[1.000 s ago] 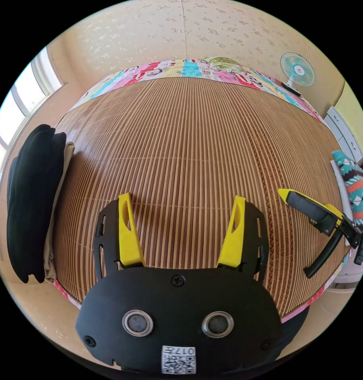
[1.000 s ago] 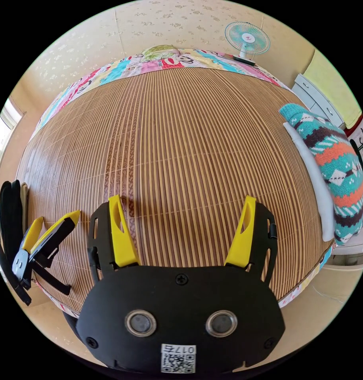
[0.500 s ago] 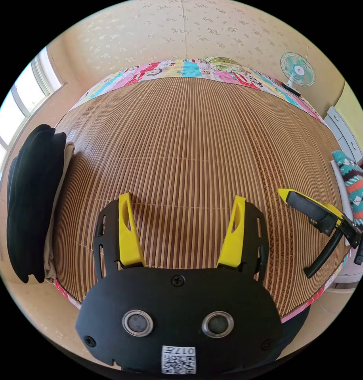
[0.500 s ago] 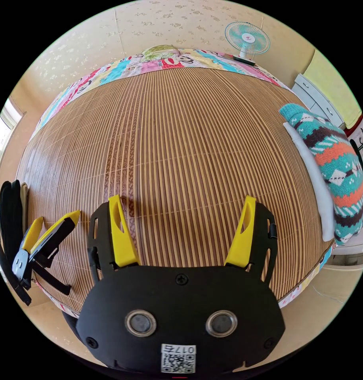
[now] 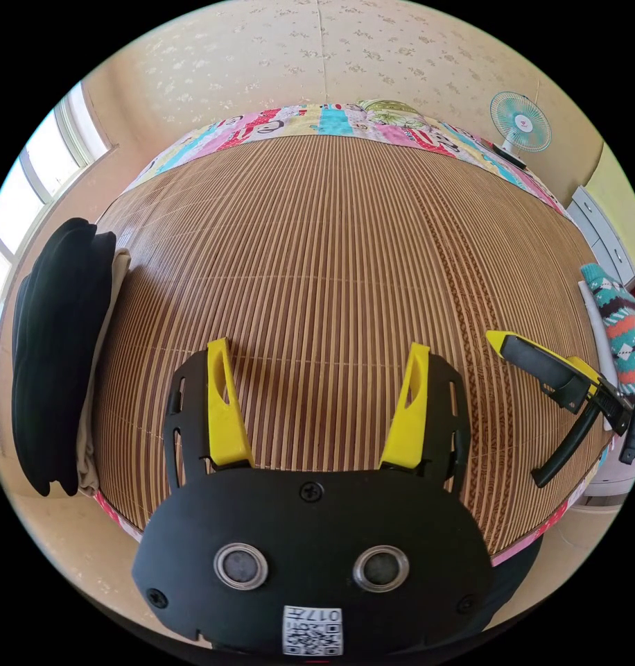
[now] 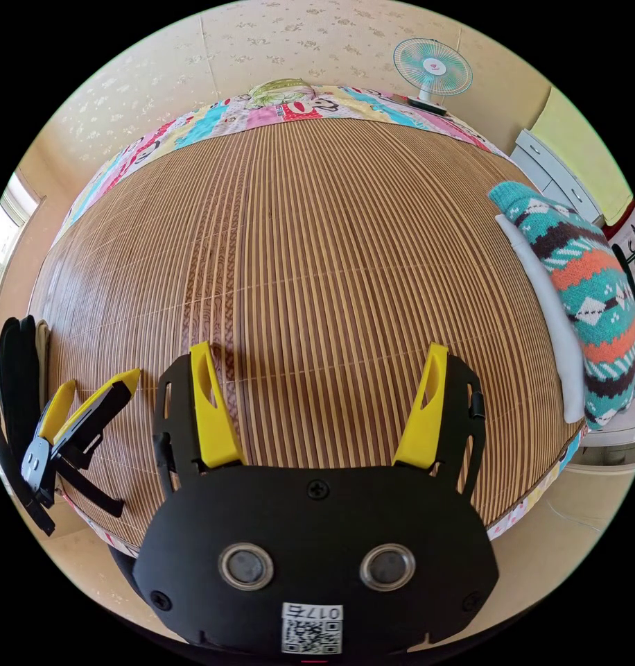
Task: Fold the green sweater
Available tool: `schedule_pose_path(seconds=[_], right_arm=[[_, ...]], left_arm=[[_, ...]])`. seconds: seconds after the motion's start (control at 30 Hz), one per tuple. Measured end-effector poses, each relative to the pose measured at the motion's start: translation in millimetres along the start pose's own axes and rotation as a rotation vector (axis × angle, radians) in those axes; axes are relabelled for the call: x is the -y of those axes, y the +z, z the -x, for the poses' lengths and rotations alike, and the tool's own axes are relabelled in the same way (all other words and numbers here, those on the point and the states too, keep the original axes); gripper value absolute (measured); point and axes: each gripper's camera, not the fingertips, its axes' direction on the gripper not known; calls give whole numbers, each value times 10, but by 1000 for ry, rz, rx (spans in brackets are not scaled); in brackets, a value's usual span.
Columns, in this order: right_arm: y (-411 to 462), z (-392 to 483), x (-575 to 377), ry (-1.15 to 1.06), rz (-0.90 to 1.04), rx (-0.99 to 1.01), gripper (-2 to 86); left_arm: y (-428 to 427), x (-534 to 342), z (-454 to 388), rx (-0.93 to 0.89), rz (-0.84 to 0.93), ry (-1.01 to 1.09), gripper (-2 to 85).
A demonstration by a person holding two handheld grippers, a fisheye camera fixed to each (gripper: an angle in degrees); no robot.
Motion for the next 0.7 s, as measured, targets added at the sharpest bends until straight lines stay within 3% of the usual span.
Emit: schedule_pose_path(seconds=[0.7], right_arm=[[-43,25,105,2,0,0,385]], left_arm=[[-66,132,-92,1,-1,-2,326]])
